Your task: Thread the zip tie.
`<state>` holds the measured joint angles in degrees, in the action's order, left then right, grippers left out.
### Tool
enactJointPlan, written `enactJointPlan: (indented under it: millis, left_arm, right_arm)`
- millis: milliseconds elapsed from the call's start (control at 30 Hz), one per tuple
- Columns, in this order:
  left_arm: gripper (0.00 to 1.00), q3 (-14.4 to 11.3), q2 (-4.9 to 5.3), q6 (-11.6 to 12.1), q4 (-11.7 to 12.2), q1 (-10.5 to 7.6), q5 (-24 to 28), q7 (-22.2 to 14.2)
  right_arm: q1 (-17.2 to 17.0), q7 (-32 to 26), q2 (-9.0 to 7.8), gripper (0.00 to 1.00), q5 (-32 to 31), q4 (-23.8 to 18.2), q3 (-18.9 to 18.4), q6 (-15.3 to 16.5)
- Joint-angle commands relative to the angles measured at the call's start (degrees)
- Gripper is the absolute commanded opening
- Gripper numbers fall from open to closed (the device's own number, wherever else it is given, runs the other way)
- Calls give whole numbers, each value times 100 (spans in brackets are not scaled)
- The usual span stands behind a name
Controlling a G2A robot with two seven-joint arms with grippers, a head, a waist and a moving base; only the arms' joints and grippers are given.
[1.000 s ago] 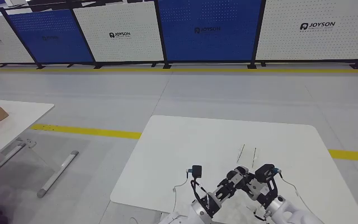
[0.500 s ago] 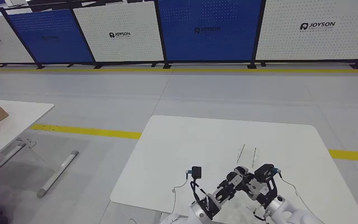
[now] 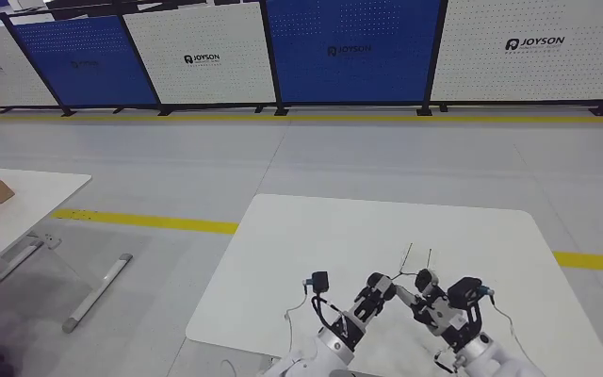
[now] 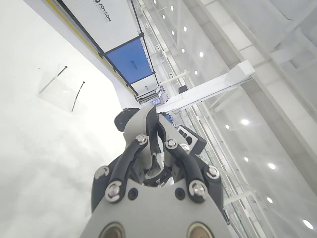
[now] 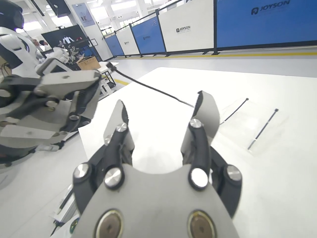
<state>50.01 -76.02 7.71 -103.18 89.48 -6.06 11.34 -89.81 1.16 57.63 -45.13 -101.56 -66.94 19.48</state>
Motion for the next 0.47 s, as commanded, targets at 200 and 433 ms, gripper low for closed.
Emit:
enactJointPlan:
  millis: [200, 433]
  left_arm:
    - [0, 283, 31, 42, 50, 53, 321, -125]
    - [0, 511, 94, -110, 42, 170, 510, -578]
  right_arm:
    - [-584, 952, -120, 100, 565, -143, -697, 0]
    - [-1042, 1426, -244, 100, 1004, -288, -1067, 0]
